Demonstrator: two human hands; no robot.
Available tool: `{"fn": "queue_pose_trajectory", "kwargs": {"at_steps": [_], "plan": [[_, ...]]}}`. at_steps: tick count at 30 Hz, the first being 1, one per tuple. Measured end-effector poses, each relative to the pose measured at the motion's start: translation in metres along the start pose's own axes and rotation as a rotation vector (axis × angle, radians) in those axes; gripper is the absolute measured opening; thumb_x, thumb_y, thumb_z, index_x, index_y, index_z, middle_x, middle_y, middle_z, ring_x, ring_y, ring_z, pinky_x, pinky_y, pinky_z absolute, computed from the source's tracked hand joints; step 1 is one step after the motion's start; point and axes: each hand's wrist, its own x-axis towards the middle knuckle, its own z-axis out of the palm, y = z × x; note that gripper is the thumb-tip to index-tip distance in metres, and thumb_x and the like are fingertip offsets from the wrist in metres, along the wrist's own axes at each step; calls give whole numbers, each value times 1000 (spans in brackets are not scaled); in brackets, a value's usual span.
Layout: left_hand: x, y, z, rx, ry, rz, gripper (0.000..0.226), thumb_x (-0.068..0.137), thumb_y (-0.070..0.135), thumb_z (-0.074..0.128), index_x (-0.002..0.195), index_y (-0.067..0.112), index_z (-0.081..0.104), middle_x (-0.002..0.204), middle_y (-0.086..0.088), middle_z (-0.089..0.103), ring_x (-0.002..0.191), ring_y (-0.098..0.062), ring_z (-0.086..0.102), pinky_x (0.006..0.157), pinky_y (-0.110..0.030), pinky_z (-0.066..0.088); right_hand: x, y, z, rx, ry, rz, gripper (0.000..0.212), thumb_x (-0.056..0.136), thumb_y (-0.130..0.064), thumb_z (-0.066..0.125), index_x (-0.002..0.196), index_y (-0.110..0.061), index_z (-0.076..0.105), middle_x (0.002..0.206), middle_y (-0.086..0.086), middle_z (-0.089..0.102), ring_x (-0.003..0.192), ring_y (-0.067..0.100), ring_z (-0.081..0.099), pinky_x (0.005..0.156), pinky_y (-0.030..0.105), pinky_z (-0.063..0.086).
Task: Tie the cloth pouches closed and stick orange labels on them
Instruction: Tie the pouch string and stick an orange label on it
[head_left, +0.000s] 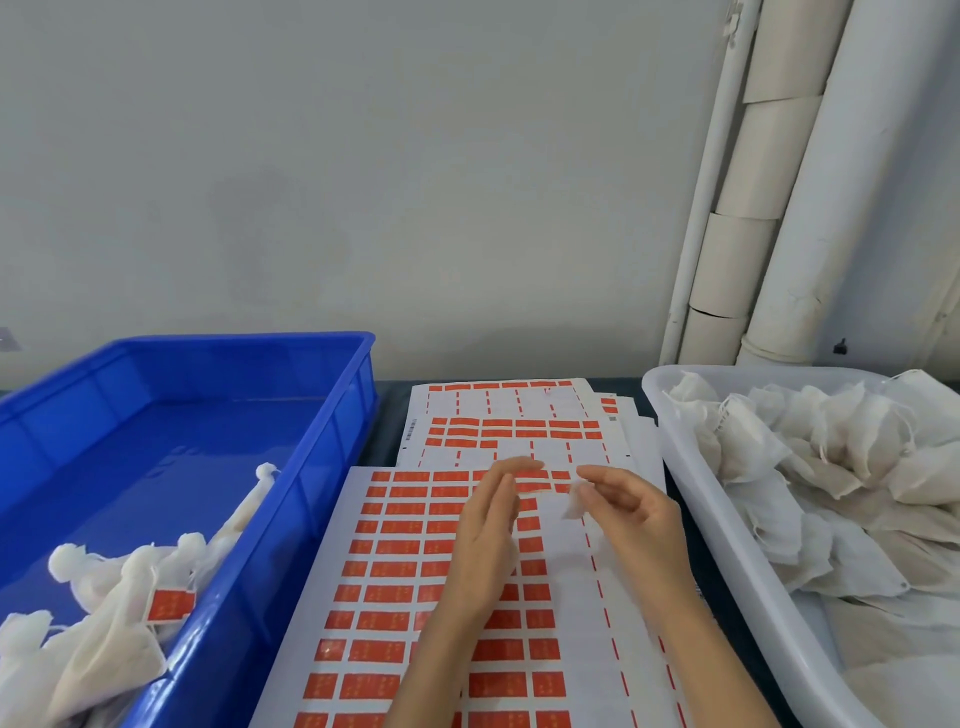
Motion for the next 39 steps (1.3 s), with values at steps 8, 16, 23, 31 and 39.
{"fn": "queue_pose_trajectory", "kwargs": {"at_steps": [8,16,23,31,39], "plan": [[1,4,-3,-98,-24,-35,21,103,25,34,120,31,44,127,21,43,124,-16,46,106,-30,36,1,-3,-1,315,-328,222,38,72,-46,69,96,-17,75,110,0,72,106,20,66,95,34,50],[0,-1,-1,-8,-23,-17,24,90,39,39,110,28,48,108,16,58,104,-3,58,80,-11,47,-2,-7,3,383,-375,188,32,83,-30,63,97,-3,72,110,9,71,105,27,67,100,40,47],[-1,-9,-1,173,34,12,5,98,20,50,94,21,54,86,3,60,79,-6,58,67,-9,48,1,-4,1,460,-370,220,22,90,-23,59,92,-7,74,111,11,70,106,27,66,92,30,53],[0,-6,-12,364,-33,30,14,91,25,62,85,36,58,87,21,62,88,10,56,66,-2,44,5,0,-6,338,61,253,15,83,-24,72,92,-12,73,92,2,74,92,22,68,86,34,52],[-4,-2,-7,399,-154,129,18,87,27,67,83,43,60,85,22,62,88,1,57,75,-9,47,-1,-1,0,132,-23,185,7,81,-19,74,86,-24,74,81,-8,73,80,18,65,73,25,51]]}}
